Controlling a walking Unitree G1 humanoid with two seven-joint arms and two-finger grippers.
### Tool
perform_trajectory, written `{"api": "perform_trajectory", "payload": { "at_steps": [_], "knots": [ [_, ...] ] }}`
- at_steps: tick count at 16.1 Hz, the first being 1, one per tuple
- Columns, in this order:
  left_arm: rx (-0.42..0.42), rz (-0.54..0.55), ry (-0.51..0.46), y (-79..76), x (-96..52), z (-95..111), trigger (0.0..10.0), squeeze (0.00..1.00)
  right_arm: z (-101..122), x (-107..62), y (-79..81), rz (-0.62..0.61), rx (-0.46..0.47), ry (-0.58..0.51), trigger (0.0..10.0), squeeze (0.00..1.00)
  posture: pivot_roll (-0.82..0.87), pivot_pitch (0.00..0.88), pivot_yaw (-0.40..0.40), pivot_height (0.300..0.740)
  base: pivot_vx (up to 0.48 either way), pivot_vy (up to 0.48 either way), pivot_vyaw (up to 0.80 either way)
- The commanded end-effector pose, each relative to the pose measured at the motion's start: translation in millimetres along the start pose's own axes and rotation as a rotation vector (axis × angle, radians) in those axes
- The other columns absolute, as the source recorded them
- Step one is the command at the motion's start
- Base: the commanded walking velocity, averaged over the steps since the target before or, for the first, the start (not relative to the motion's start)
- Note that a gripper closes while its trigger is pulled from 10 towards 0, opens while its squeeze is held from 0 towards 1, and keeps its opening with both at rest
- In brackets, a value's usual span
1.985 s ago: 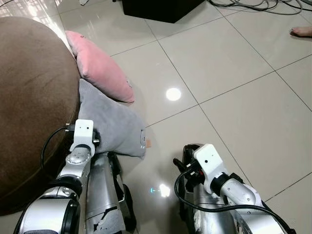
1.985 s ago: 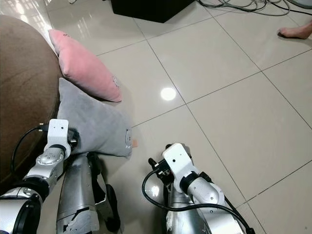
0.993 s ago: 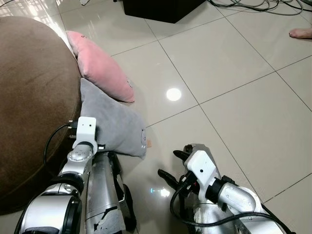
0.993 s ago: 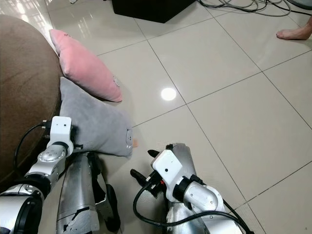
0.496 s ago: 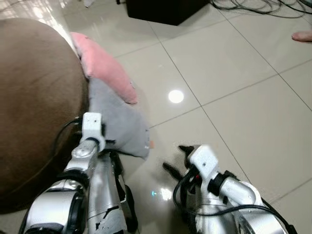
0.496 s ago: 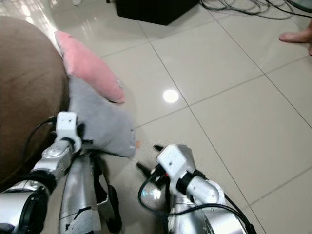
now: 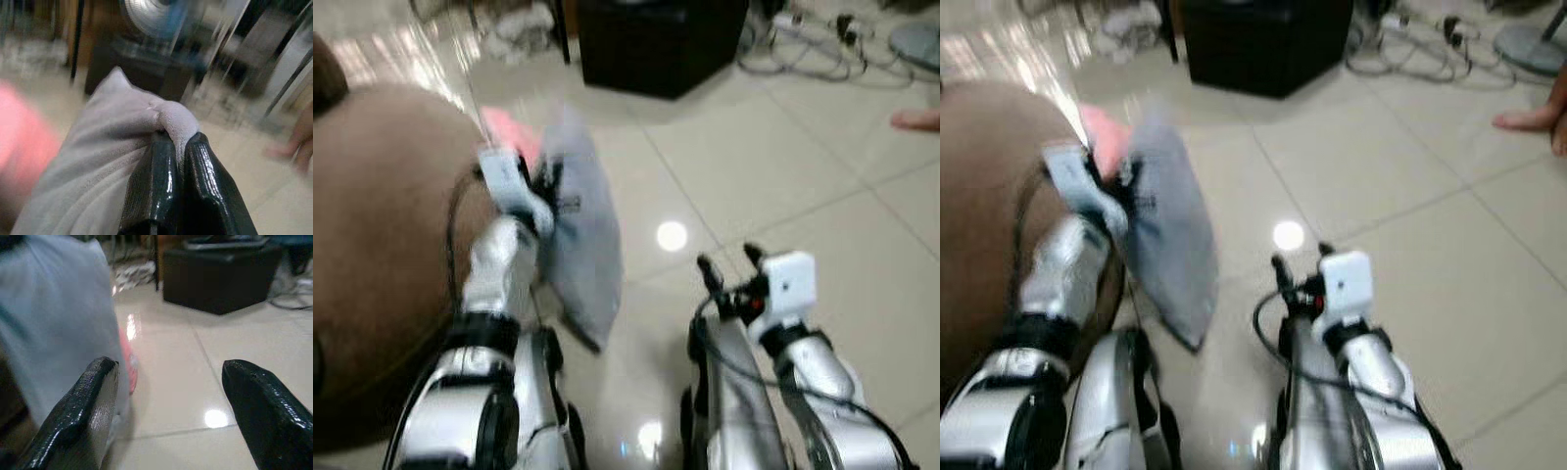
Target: Move the pillow to the sofa from floor
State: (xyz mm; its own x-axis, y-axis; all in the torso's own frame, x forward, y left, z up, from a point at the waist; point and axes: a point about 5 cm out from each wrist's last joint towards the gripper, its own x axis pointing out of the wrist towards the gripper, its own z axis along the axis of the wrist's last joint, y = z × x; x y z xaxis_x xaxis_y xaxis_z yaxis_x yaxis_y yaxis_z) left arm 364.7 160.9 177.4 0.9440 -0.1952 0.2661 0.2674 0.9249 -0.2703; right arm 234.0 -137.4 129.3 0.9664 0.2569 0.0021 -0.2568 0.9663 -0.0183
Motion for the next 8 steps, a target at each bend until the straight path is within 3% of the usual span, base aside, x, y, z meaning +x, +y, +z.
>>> {"api": "perform_trajectory", "payload": {
  "at_steps": [1,3,4,6,8],
  "knots": [
    [-0.006,-0.016,-0.07,-5.5,0.1,16,0.0,0.0,6,-1.1,-4.6,-0.04,0.008,-0.024,10.0,0.0,-0.09,0.048,0.06,0.509,0.0,0.0,0.0],
    [0.028,-0.005,-0.156,-15.1,-6.3,38,0.0,0.0,15,5.6,-5.3,-0.078,0.012,-0.046,10.0,0.0,-0.08,0.028,0.065,0.524,0.0,0.0,0.0],
    [0.07,0.016,-0.16,-19.3,-12.1,45,10.0,0.0,20,9.8,-5.1,-0.089,0.009,-0.06,10.0,0.0,-0.08,0.021,0.066,0.534,0.0,0.0,0.0],
    [0.159,0.005,-0.104,-25.8,-21.1,42,10.0,0.0,29,17.0,-6.3,-0.092,-0.011,-0.067,10.0,0.0,-0.07,0.013,0.073,0.549,0.0,0.0,0.0],
    [0.184,-0.001,-0.073,-28.3,-30.7,37,10.0,0.0,34,20.2,-8.8,-0.103,-0.011,-0.071,10.0,0.0,-0.07,0.009,0.077,0.559,0.0,0.0,0.0]
  ]
}}
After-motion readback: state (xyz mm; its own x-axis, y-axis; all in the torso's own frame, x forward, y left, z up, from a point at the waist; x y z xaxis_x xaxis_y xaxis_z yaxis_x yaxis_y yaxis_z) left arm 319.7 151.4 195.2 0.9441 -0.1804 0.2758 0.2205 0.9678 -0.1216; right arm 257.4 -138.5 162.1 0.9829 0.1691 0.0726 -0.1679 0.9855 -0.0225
